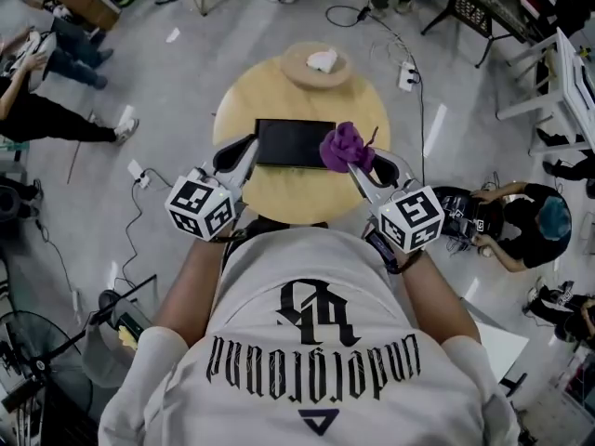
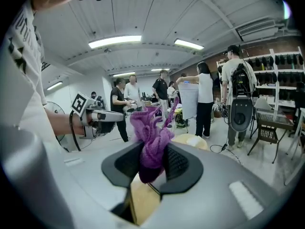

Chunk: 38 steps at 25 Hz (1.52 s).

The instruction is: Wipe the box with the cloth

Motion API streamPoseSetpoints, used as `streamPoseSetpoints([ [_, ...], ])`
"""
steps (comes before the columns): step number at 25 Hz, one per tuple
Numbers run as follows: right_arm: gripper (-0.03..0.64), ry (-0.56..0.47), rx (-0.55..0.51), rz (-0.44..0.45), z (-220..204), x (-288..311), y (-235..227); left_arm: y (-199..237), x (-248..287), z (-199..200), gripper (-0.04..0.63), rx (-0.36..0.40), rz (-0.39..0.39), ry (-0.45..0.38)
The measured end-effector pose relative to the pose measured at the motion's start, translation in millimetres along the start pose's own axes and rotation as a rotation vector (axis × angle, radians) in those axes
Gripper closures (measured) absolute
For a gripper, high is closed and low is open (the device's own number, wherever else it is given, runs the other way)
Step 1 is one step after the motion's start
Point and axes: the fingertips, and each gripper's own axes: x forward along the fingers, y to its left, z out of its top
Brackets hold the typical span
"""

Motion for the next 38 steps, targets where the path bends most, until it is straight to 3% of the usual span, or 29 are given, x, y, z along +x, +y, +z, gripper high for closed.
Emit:
streamPoseSetpoints([
  [7, 0.511, -0.023, -0.043, 0.023, 8, -15, -5, -10, -7, 8, 0.589, -0.014, 0.036, -0.042],
  [22, 0.511, -0.078, -0.114, 0.131, 23, -42, 16, -64, -43, 15, 0.589, 0.024, 0.071, -0.011],
  [32, 0.511, -0.104, -0.096, 0.074, 16, -57, 70, -75, -93, 5, 0.589, 0.071, 0.001, -0.001],
  [38, 0.511, -0.117, -0.083, 0.022, 13, -61, 123, -68, -144, -12, 0.589, 0.050, -0.048, -0.009],
])
